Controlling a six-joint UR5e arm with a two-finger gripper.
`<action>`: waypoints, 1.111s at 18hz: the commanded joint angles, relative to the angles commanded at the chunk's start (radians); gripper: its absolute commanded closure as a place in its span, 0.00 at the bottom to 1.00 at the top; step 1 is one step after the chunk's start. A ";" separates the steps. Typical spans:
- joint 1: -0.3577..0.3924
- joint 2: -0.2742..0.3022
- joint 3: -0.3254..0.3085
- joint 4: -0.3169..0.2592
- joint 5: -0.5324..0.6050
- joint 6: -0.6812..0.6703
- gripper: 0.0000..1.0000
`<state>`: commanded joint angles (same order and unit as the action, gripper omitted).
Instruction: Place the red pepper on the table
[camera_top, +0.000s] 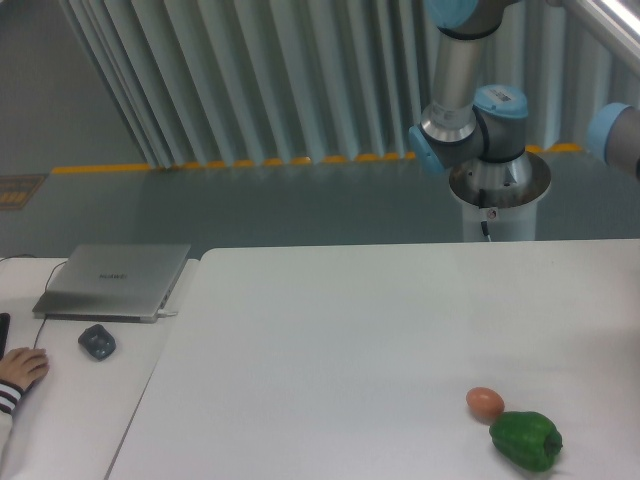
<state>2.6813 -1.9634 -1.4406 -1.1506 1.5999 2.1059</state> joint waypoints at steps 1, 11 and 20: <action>0.005 -0.008 0.008 0.002 0.006 0.011 0.00; 0.060 -0.051 0.016 0.066 0.153 0.143 0.00; 0.077 -0.075 -0.020 0.066 0.152 0.125 0.00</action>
<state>2.7581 -2.0386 -1.4603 -1.0845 1.7518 2.2304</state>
